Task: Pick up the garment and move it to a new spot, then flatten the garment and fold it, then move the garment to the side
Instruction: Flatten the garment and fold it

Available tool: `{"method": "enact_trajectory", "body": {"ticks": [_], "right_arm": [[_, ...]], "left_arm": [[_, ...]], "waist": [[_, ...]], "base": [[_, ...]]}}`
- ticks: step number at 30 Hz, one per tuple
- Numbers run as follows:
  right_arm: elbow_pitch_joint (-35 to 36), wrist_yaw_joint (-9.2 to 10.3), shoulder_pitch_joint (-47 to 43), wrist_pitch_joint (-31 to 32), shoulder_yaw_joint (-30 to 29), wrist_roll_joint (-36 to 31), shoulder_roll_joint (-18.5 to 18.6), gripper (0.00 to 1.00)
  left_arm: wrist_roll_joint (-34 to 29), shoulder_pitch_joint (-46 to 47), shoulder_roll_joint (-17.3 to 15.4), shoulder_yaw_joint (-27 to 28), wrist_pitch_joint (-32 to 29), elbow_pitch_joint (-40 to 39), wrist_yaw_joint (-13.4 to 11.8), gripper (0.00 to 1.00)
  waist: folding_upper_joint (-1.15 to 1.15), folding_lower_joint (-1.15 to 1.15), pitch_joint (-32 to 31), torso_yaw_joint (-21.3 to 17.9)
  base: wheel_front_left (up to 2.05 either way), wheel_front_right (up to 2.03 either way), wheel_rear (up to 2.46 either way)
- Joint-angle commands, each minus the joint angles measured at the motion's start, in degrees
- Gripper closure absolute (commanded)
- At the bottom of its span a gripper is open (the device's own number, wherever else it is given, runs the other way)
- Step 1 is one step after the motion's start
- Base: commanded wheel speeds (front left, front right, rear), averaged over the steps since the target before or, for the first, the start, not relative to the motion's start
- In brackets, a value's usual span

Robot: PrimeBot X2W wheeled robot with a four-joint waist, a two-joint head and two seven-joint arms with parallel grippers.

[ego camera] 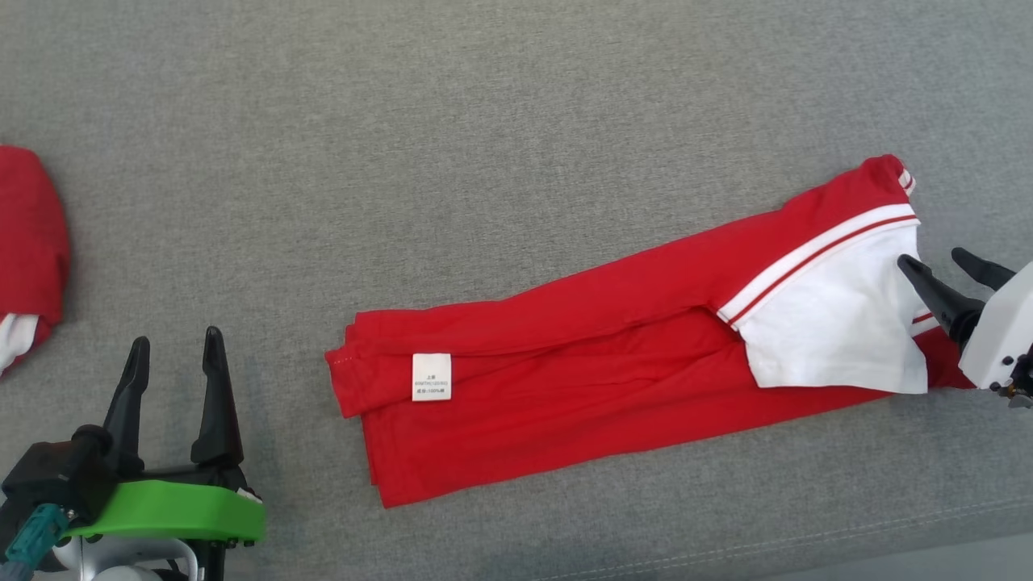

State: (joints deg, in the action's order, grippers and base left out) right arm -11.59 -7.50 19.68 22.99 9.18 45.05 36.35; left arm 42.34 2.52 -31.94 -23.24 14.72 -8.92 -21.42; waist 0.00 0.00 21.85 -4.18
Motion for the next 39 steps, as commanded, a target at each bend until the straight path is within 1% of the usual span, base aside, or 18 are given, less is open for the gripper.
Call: {"method": "enact_trajectory", "body": {"ticks": [1,3,6,12,15,16,17,19,20,21,22,26,29,30,33,39], "right_arm": [[-1.0,0.02,1.0,0.4,0.3,-0.3,-0.5,0.00],[-2.6,0.02,2.0,0.7,1.0,-0.6,-0.5,0.00],[-5.1,0.02,2.8,1.0,1.8,-1.1,-0.4,0.00],[-9.5,0.06,3.5,1.2,1.8,-0.2,-0.1,0.00],[-10.5,0.06,3.7,2.5,2.7,1.8,-1.2,0.00],[-10.5,0.06,3.7,2.5,2.7,1.8,-1.2,0.00],[-10.7,0.05,3.8,2.9,3.2,2.7,-1.7,0.00],[-10.4,-0.10,3.7,4.1,5.5,3.4,-2.2,0.00],[-9.7,-0.17,3.5,4.6,7.1,4.1,-2.6,0.28],[-9.0,-0.22,3.5,4.5,8.2,5.5,-3.3,0.91],[-7.9,-0.23,3.8,4.1,8.8,7.2,-3.6,1.00],[-5.9,-0.02,5.3,1.6,8.6,12.2,-2.0,1.00],[-6.6,0.02,6.1,0.1,7.8,13.6,0.2,1.00],[-7.8,0.02,6.1,-0.6,7.2,13.9,1.5,1.00],[-10.3,0.03,5.4,-1.6,4.5,15.0,4.3,1.00],[-15.3,0.03,3.3,-2.4,-3.0,16.4,10.2,1.00]], "left_arm": [[-0.5,-0.2,0.8,0.8,0.3,-0.1,0.5,0.00],[-1.6,-0.9,1.2,2.0,0.5,0.5,1.6,0.00],[-2.9,-1.4,2.8,4.1,0.5,1.0,4.0,0.00],[-5.7,-2.2,6.8,8.9,0.5,3.6,9.0,0.00],[-6.6,-2.2,8.6,10.7,0.5,5.2,11.5,0.00],[-6.6,-2.2,8.6,10.7,0.5,5.2,11.5,0.00],[-7.0,-2.2,9.1,11.1,0.5,5.7,12.1,0.00],[-7.6,-1.7,10.2,11.9,0.5,6.8,13.6,0.00],[-7.8,-1.5,10.6,12.2,0.5,7.2,14.3,0.00],[-8.1,-1.3,10.9,12.6,0.5,7.8,15.1,0.00],[-8.5,-1.1,11.2,13.1,0.5,8.3,15.6,0.00],[-9.5,-1.3,12.2,15.0,0.5,9.8,17.4,0.00],[-10.2,-1.7,12.6,16.3,0.5,10.7,18.4,0.00],[-10.5,-1.9,12.6,16.7,0.5,11.6,19.0,0.00],[-11.1,-1.5,13.0,17.0,0.5,12.2,19.9,0.00],[-11.9,-1.2,13.3,16.8,0.5,12.9,20.6,0.00]], "waist": [[0.00,0.00,1.1,1.8],[0.00,0.00,1.6,2.5],[0.00,0.00,1.8,3.5],[0.00,0.00,1.7,4.4],[0.00,0.00,1.5,4.5],[0.00,0.00,1.5,4.5],[0.00,0.00,1.3,4.5],[0.00,0.00,1.1,4.4],[0.00,0.00,1.1,4.3],[0.00,0.00,1.0,4.2],[0.00,0.00,0.9,3.9],[0.00,0.00,0.2,2.3],[0.00,0.00,-0.5,0.7],[0.00,0.00,-1.1,-0.4],[0.00,0.00,-1.9,-1.8],[0.00,0.00,-2.8,-3.1]], "base": [[0.00,0.00,0.00],[0.00,0.00,0.00],[0.00,0.00,0.00],[0.00,0.00,0.00],[0.00,0.00,0.00],[0.00,0.00,0.00],[0.00,0.00,0.00],[0.00,0.00,0.00],[0.00,0.00,0.00],[0.00,0.00,0.00],[0.00,0.00,0.00],[0.00,0.00,0.00],[0.00,0.00,0.00],[0.00,0.00,0.00],[0.00,0.00,0.00],[0.00,0.00,0.00]]}}
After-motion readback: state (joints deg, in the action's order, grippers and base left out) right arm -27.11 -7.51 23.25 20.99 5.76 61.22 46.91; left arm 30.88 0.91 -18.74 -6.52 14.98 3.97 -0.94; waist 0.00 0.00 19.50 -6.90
